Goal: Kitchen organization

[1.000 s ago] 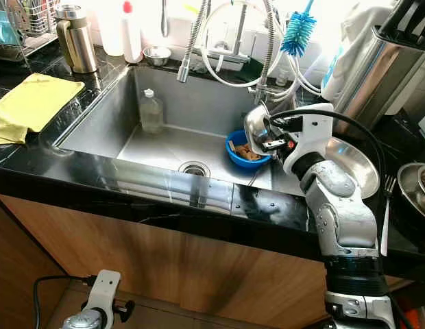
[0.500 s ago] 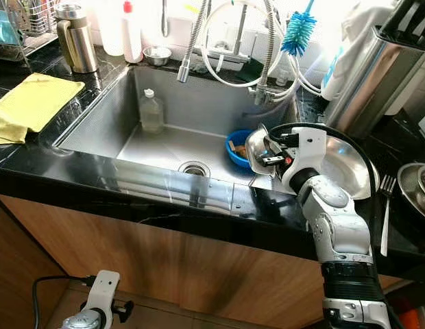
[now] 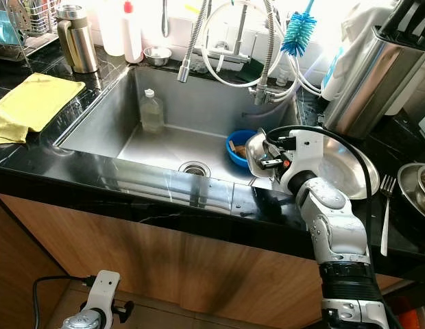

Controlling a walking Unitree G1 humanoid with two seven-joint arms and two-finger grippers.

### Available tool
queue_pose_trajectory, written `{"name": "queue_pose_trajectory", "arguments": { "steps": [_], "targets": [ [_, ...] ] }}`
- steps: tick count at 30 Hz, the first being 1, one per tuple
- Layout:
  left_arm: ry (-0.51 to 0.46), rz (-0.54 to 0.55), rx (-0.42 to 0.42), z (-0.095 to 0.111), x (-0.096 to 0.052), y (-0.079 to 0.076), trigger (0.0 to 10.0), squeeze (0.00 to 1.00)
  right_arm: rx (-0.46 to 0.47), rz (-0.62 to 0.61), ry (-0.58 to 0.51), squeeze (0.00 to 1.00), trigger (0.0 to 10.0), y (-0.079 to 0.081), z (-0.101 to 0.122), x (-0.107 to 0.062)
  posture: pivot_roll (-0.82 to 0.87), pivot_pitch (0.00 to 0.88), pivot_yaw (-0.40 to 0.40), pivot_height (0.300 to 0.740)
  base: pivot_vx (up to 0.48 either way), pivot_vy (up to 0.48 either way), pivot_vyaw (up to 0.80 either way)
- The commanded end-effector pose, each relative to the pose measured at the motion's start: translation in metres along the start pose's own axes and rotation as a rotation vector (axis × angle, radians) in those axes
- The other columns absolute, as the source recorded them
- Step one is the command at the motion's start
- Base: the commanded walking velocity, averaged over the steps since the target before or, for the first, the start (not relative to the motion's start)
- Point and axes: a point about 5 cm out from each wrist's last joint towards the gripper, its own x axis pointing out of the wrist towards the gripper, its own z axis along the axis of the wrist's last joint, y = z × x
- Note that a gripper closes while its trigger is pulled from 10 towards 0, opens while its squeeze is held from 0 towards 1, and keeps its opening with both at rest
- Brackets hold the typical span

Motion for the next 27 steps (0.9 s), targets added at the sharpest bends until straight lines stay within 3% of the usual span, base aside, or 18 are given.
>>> {"name": "queue_pose_trajectory", "arguments": {
  "steps": [1, 17, 18, 19, 20, 21, 27],
  "targets": [
    [0.015, -0.01, 0.011, -0.0026, 0.0, -0.003, 10.0, 0.0, -0.006, -0.016, 0.016, 0.0, 10.0, -0.0023, -0.0026, -0.0008, 0.17, 0.09, -0.138, 0.736, 0.0, 0.0, 0.0],
    [0.017, -0.011, 0.007, -0.0024, 0.0, -0.003, 10.0, 0.0, -0.005, -0.092, 0.062, 0.03, 10.0, -0.0103, -0.0092, -0.001, 0.17, 0.1, -0.138, 0.736, 0.0, 0.0, 0.0],
    [0.017, -0.01, 0.007, -0.0024, 0.0, -0.003, 10.0, 0.0, -0.005, -0.091, 0.061, 0.38, 10.0, -0.0103, -0.0089, -0.001, 0.17, 0.101, -0.138, 0.736, 0.0, 0.0, 0.0],
    [0.017, -0.01, 0.007, -0.0024, 0.0001, -0.003, 10.0, 0.0, -0.004, -0.09, 0.06, 0.53, 10.0, -0.0102, -0.0085, -0.0012, 0.17, 0.1, -0.138, 0.736, 0.0, 0.0, 0.0],
    [0.017, -0.01, 0.007, -0.0024, 0.0001, -0.003, 10.0, 0.0, -0.004, -0.09, 0.06, 0.53, 10.0, -0.0102, -0.0084, -0.0012, 0.17, 0.1, -0.138, 0.736, 0.0, 0.0, 0.0],
    [0.017, -0.011, 0.007, -0.0023, 0.0001, -0.0029, 10.0, 0.0, -0.005, -0.091, 0.06, 1.0, 10.0, -0.01, -0.008, -0.0012, 0.17, 0.101, -0.137, 0.736, 0.0, 0.0, 0.0],
    [0.017, -0.01, 0.008, -0.0024, 0.0, -0.0029, 10.0, 0.0, -0.012, -0.094, 0.064, 0.96, 10.0, -0.0099, -0.0083, -0.0011, 0.17, 0.101, -0.138, 0.736, 0.0, 0.0, 0.0]
  ]
}}
